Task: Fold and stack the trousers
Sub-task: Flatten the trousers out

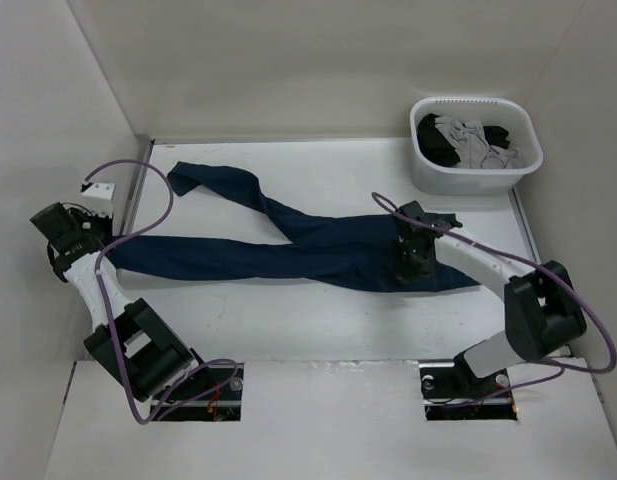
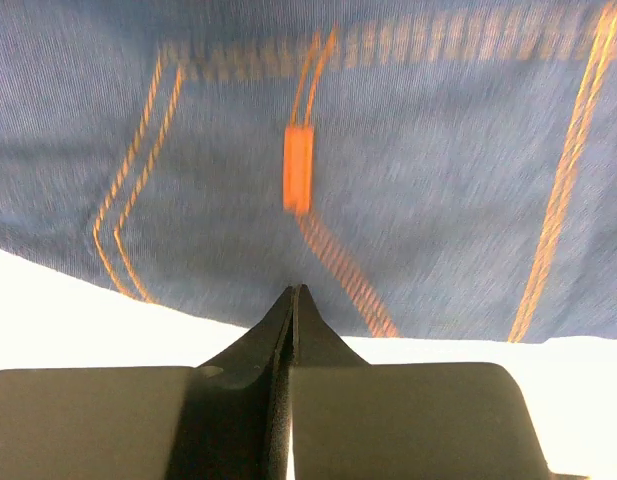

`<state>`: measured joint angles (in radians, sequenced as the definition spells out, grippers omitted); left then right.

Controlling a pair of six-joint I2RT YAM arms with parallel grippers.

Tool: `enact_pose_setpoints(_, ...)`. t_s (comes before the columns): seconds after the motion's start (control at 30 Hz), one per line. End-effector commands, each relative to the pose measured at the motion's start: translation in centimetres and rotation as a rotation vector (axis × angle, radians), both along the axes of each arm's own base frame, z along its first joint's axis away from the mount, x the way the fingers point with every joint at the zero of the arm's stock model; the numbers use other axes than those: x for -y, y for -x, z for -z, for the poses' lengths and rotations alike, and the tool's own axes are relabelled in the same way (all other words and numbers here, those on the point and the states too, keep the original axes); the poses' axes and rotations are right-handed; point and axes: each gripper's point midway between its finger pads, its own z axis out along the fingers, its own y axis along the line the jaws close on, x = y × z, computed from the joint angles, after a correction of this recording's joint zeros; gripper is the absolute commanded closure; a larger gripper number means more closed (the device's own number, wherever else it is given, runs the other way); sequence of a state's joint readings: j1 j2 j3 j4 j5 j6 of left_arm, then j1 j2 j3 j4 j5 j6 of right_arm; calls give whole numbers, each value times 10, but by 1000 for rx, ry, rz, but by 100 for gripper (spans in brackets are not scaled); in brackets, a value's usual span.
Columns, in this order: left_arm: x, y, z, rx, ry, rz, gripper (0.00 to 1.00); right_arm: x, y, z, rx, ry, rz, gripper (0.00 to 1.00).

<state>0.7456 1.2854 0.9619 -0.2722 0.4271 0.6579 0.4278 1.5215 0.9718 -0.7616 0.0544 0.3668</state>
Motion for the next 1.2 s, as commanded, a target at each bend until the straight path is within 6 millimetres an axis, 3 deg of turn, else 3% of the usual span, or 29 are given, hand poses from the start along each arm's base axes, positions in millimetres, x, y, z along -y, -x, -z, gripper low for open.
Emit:
enact_pose_setpoints(0.0, -7, -14, -38, 93, -59, 15, 99, -23, 22, 4, 26, -83, 92, 100)
enact_pose_setpoints(0.07, -10, -15, -40, 96, -71, 18, 99, -33, 48, 10, 2, -106, 99, 100)
enact_pose_setpoints(0.13, -18, -14, -40, 100, -78, 13, 99, -42, 57, 3, 32, -144, 113, 93)
enact_pose_setpoints(0.2, -25, -14, -41, 103, -86, 4, 99, -45, 49, -24, 134, -213, 166, 57)
enact_pose_setpoints(0.23, -29, -16, -41, 104, -90, -1, 99, -33, 32, -44, 218, -239, 245, 44)
enact_pose_setpoints(0.33, -40, -22, -47, 119, -96, -22, 99, 34, -16, -96, 441, -280, 549, 22)
enact_pose_setpoints(0.43, -41, -28, -49, 128, -85, -25, 99, 94, -49, -113, 544, -294, 766, 22)
enact_pose_setpoints(0.53, -25, -37, -49, 131, -77, 11, 99, 119, -70, -89, 462, -268, 864, 20)
enact_pose_setpoints(0.57, -19, -39, -48, 131, -78, 22, 99, 120, -76, -80, 426, -267, 878, 12)
enact_pose_setpoints(0.77, 12, -55, -44, 122, -70, 79, 99, 129, -96, -39, 280, -267, 1074, 13)
enact_pose_setpoints(0.97, 16, -63, -41, 114, -58, 88, 99, 141, -107, -19, 204, -171, 1210, 14)
enact_pose_setpoints(1.17, 10, -70, -44, 112, -58, 82, 99, 121, -109, 13, 60, -89, 1201, 15)
